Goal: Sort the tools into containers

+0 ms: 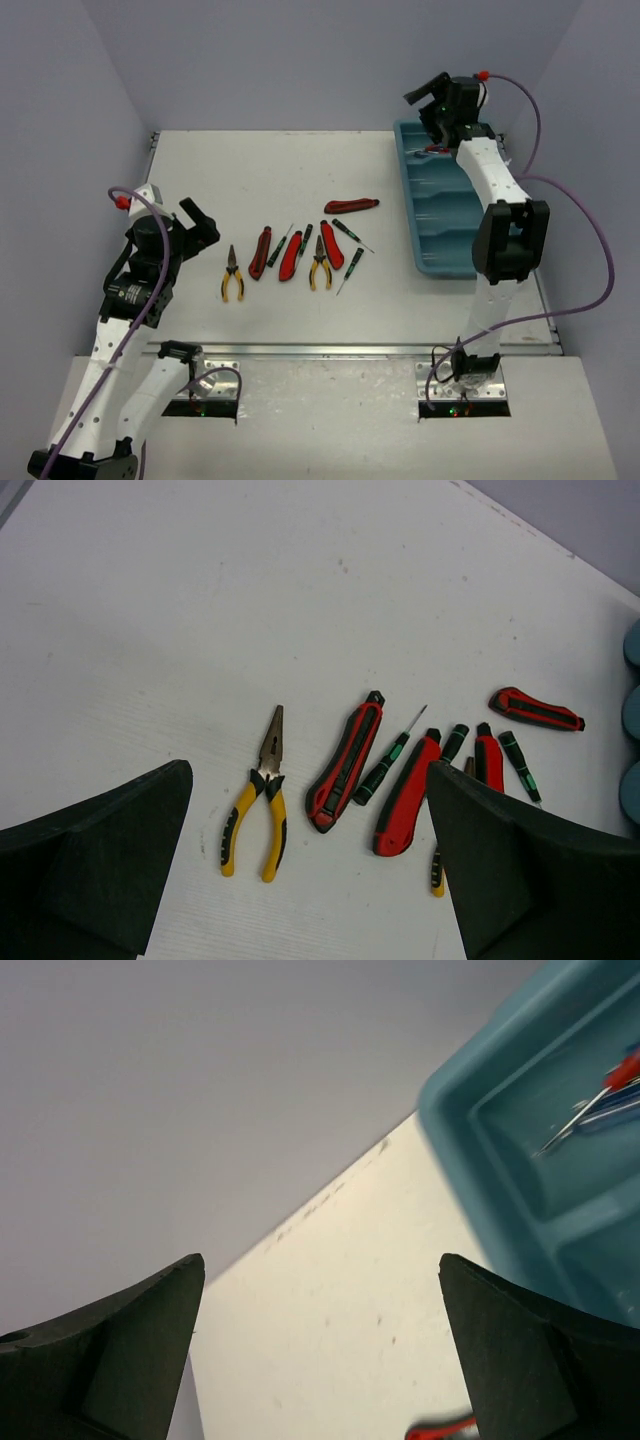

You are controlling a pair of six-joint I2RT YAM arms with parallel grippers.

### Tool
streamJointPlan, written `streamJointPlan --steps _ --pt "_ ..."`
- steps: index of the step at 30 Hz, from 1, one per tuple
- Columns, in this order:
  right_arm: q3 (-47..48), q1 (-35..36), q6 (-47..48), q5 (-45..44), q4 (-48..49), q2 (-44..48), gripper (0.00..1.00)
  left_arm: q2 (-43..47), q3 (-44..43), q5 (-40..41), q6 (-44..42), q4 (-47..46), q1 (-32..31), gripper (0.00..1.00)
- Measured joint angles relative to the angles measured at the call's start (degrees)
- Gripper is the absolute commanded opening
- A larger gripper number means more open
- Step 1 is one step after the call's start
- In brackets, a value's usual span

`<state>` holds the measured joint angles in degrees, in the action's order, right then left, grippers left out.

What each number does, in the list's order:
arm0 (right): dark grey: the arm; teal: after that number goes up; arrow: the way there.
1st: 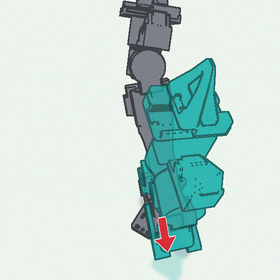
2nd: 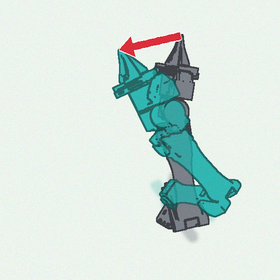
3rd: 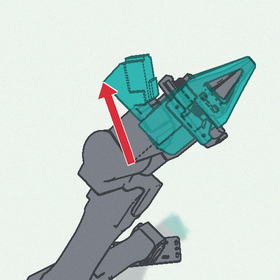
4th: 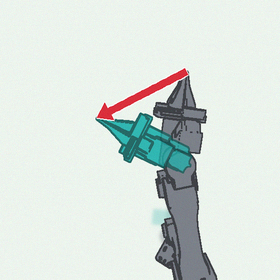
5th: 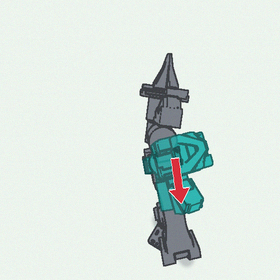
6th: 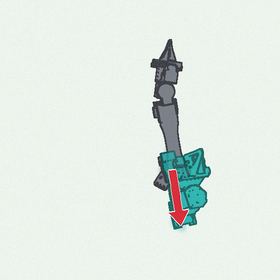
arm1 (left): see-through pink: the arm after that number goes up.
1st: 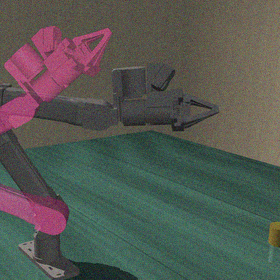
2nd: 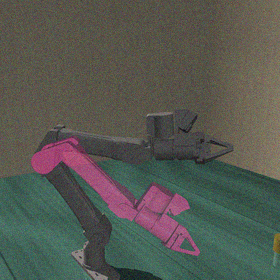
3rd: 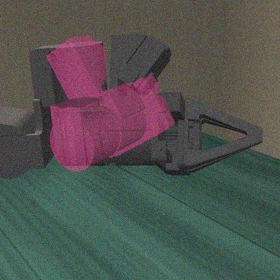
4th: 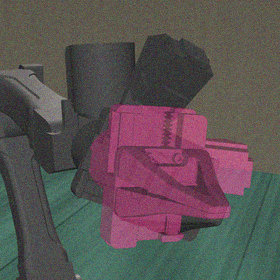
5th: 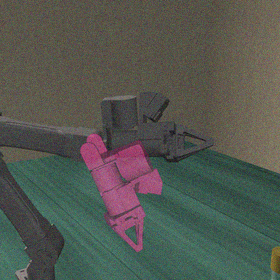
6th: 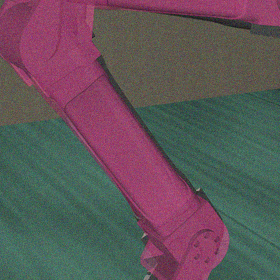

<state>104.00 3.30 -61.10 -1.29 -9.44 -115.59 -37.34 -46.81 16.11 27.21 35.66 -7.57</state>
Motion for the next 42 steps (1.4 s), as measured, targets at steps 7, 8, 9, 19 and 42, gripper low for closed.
streamJointPlan --steps 7,8,9,19,42 --pt "-5.4 14.8 19.7 -4.1 -9.9 10.6 0.99 0.4 0.0 -0.6 0.0 -0.4 0.0 1.00" --pt "-8.6 17.0 21.4 -6.3 -10.2 12.3 0.99 0.5 0.0 -0.7 -0.1 -0.4 0.0 1.00" --pt "-12.1 19.3 22.4 -8.3 -11.6 13.9 0.99 0.5 0.0 -0.7 -0.1 -0.5 0.0 1.00" --pt "-42.9 36.0 15.1 -21.4 -13.8 22.1 0.99 1.5 0.2 -1.0 -0.2 -0.8 0.0 1.00" --pt "-41.6 41.2 -7.6 -28.5 -21.3 11.7 0.73 3.3 0.4 -2.4 -0.4 -1.0 0.0 1.00"
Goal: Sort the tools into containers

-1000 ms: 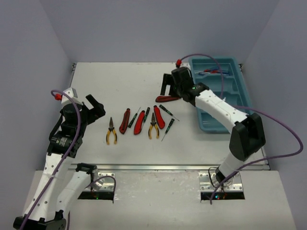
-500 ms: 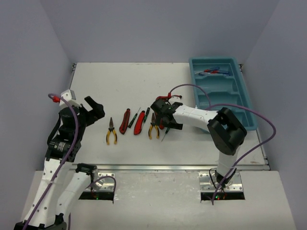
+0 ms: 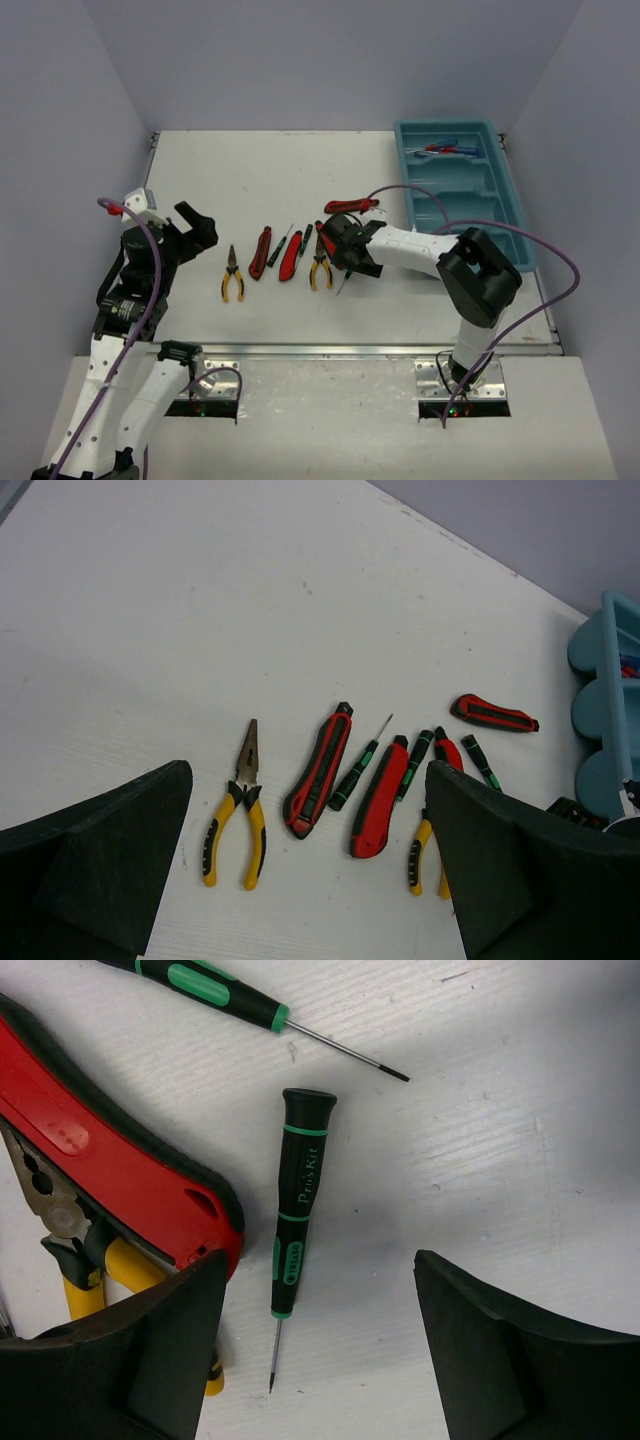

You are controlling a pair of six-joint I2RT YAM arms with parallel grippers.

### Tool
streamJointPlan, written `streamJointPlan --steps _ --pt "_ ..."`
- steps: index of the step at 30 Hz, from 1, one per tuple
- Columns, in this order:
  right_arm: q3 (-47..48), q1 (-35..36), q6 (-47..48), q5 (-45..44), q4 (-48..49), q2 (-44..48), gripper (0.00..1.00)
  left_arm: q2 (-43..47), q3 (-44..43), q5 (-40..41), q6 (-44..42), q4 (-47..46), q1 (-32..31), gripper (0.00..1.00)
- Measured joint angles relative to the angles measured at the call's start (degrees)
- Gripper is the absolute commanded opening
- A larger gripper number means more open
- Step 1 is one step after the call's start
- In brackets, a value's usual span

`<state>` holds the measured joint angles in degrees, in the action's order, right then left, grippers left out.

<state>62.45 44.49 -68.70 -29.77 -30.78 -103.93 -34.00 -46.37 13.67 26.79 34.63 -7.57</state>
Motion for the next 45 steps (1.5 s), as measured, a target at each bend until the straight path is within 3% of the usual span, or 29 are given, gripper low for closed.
streamJointPlan --steps 12,22,27,30,32,39,45 --pt "-5.3 -2.3 0.7 0.3 4.9 6.5 0.63 0.0 0.0 -0.2 0.0 -0.1 0.0 1.00" --pt "-1.1 -5.8 2.5 2.2 6.1 -1.5 0.55 -0.1 0.0 -0.5 0.0 -0.1 0.0 1.00" --pt "-0.2 -5.7 2.5 4.1 7.2 -3.6 0.31 -0.2 0.0 -0.7 0.0 -0.1 -0.2 1.00" --pt "-0.1 -5.6 1.2 4.7 7.6 -3.8 0.25 -0.1 0.0 -0.8 0.0 -0.1 -0.3 1.00" --pt "-0.2 -5.3 0.1 4.5 7.7 -3.8 0.15 -0.1 0.0 -0.8 0.0 -0.1 -0.3 1.00" --pt "-1.5 -4.0 -4.3 4.4 8.1 -2.8 0.05 0.0 0.0 -0.8 0.0 -0.1 -0.3 1.00" --pt "-6.0 -3.9 -4.5 6.6 6.2 4.2 0.00 0.1 0.0 -0.8 -0.1 -0.1 -0.3 1.00"
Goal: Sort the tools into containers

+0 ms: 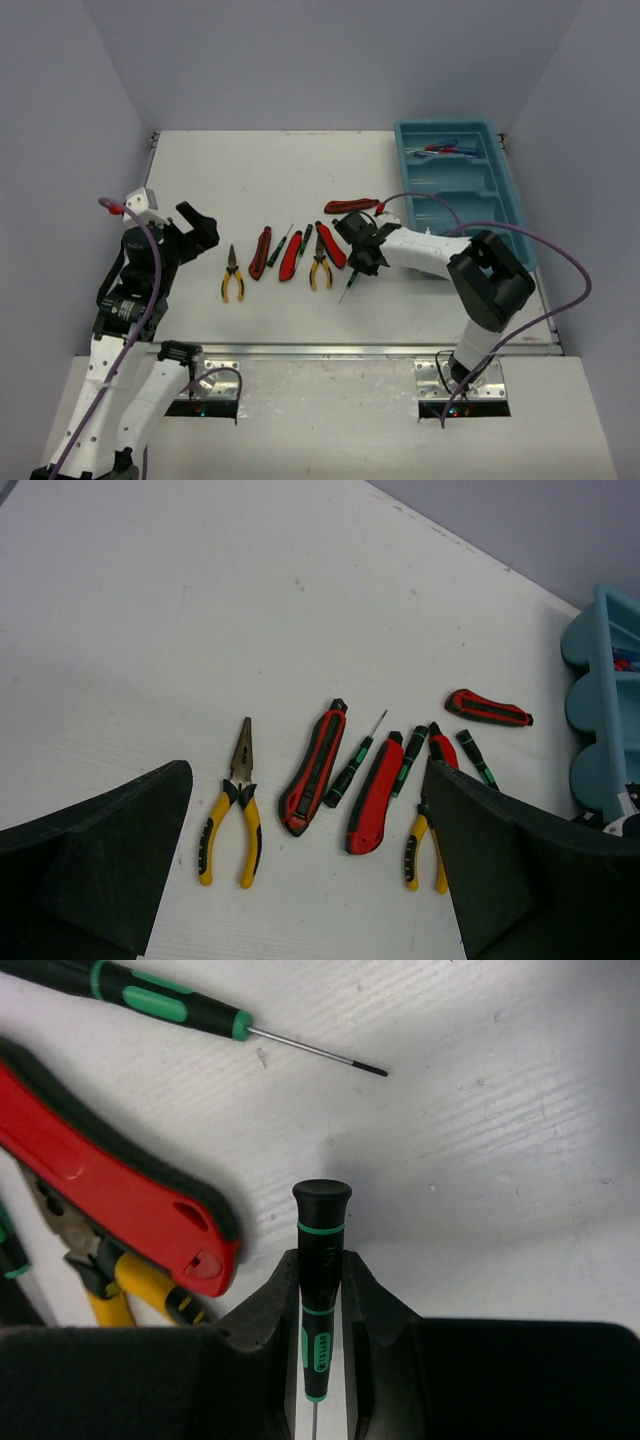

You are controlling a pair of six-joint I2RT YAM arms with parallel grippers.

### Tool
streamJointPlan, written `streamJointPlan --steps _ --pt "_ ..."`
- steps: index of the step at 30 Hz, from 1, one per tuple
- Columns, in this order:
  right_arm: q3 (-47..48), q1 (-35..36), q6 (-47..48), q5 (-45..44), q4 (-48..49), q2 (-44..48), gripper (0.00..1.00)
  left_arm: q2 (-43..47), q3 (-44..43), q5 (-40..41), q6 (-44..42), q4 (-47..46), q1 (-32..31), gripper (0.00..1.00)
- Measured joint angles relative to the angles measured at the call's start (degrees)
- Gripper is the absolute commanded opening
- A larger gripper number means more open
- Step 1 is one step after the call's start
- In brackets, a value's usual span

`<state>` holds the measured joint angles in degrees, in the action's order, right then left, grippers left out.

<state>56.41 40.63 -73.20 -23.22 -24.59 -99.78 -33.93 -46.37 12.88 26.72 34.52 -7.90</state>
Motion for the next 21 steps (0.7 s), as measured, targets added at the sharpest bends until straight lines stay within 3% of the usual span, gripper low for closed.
streamJointPlan --steps 5,10,14,21 --pt "0.1 -3.5 2.8 1.4 0.2 12.3 0.00 0.1 0.0 0.0 0.0 0.0 0.0 1.00" --pt "4.6 -20.3 4.2 3.3 1.0 19.6 0.00 0.1 0.0 0.0 0.0 0.0 0.0 1.00" --pt "13.7 -33.8 4.1 3.3 0.7 14.5 0.00 0.2 0.0 0.0 0.0 0.0 0.0 1.00" --pt "30.5 -44.9 -2.3 7.5 0.2 -3.6 0.00 0.3 0.0 0.2 0.0 0.0 0.0 1.00"
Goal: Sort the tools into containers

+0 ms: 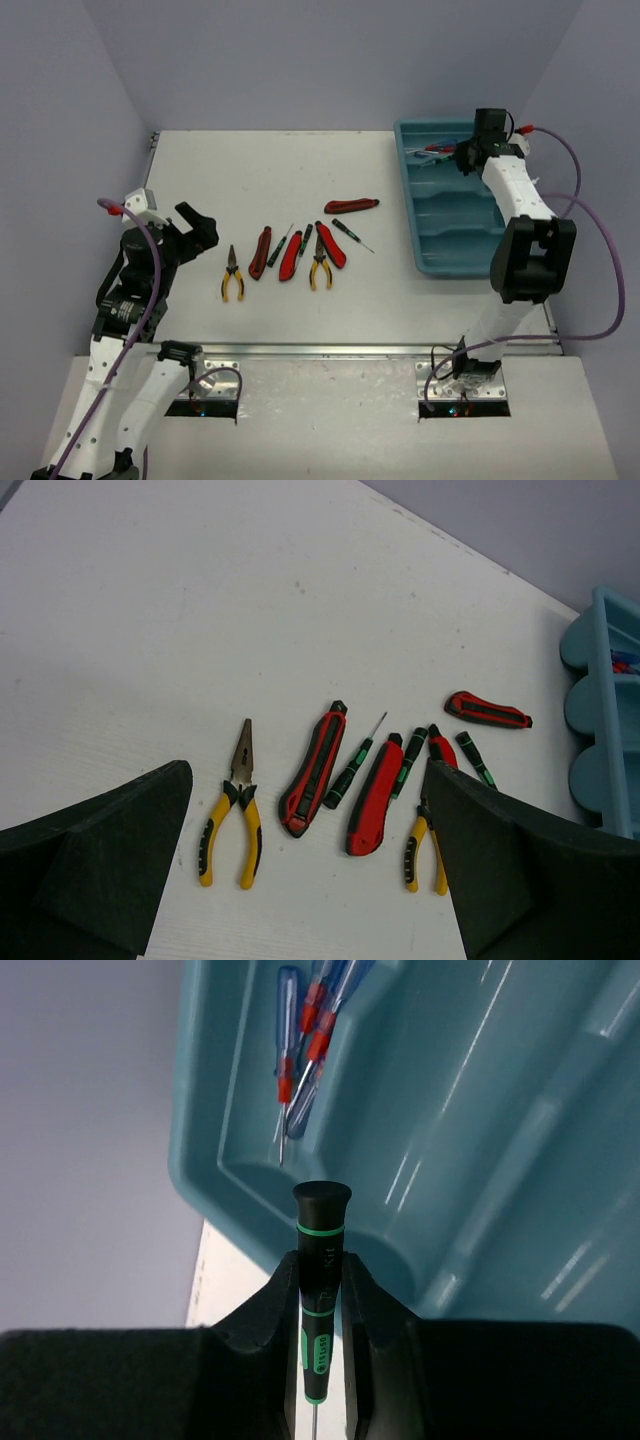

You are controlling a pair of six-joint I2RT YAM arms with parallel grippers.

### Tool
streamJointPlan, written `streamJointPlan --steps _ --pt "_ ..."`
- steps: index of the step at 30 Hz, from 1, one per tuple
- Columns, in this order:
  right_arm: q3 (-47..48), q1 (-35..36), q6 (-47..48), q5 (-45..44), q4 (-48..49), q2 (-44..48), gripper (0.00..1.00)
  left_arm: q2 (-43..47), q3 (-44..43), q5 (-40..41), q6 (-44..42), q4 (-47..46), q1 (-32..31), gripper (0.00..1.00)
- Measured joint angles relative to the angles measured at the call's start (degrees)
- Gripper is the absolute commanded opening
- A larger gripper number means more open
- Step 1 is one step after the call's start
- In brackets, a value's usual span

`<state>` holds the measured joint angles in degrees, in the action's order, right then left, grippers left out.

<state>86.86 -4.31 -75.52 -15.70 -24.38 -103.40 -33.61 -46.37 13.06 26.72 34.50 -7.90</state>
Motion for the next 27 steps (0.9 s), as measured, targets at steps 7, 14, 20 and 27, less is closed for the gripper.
streamJointPlan --steps 7,14,20,27 --pt "4.2 -5.6 -6.6 2.2 -1.2 -13.8 0.22 0.0 0.0 0.0 0.0 0.0 0.0 1.00" --pt "9.3 -6.0 -2.8 1.3 -1.9 -17.1 0.74 -0.1 0.0 -0.1 -0.1 0.0 -0.3 1.00" --pt "9.1 -5.6 0.5 3.2 1.4 -15.5 0.78 -0.4 0.0 -0.1 -0.4 0.0 -0.3 1.00" --pt "6.1 -3.3 15.3 14.5 6.7 -9.9 0.75 -0.8 0.0 -0.1 -0.6 0.0 -0.3 1.00"
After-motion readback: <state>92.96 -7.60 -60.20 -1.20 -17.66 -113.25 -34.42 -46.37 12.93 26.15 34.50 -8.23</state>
